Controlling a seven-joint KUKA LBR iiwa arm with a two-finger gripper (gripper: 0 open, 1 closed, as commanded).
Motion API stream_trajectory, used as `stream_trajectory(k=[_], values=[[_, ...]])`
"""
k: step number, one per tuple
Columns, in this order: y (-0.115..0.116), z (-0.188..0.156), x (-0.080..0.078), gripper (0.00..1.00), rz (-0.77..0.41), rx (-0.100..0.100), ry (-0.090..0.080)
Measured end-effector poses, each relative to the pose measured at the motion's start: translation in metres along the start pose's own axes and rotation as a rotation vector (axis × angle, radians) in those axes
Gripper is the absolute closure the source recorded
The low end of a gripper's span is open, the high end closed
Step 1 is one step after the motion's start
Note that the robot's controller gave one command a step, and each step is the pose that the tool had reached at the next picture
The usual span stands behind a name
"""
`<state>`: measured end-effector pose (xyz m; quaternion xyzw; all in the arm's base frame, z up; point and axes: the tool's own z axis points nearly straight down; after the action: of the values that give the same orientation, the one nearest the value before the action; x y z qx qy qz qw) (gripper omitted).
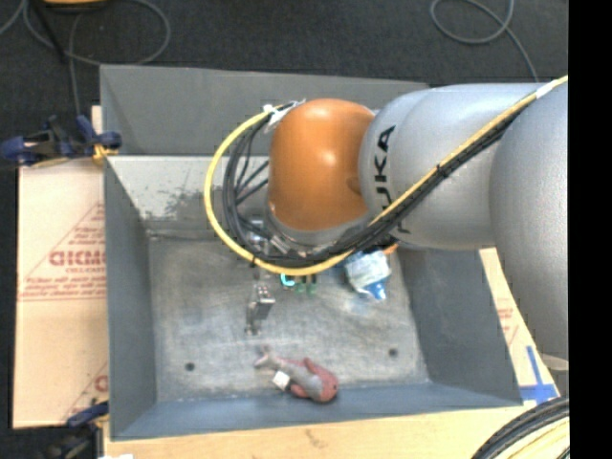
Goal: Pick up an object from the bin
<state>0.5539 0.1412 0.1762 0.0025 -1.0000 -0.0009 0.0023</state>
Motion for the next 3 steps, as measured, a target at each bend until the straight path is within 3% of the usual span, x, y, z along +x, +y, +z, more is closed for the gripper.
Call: stream_trajectory(k=[1, 3], values=[[0.000, -0.004, -0.002, 0.00, 0.003, -0.001, -0.007], [-0.029, 0.015, 0.009, 0.00, -0.114, 0.000, -0.015]])
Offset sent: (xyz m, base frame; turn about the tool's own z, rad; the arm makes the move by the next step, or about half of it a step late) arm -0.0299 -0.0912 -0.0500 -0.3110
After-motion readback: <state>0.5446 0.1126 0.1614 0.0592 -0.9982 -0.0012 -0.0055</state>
